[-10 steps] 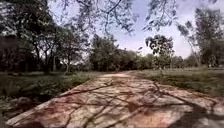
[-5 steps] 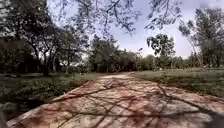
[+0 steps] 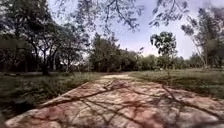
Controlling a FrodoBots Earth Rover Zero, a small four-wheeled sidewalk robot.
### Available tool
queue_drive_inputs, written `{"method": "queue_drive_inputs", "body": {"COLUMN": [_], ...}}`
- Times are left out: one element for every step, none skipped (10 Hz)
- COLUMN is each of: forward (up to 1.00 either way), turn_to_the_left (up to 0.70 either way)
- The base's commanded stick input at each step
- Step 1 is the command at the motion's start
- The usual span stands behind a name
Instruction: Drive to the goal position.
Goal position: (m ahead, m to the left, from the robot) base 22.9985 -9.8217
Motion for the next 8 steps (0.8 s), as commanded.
{"method": "queue_drive_inputs", "body": {"forward": [0.7, 0.7, 0.7, 0.7, 0.7, 0.7, 0.7, 0.7], "turn_to_the_left": [0.0, 0.0, 0.0, 0.0, 0.0, 0.0, 0.0, 0.0]}}
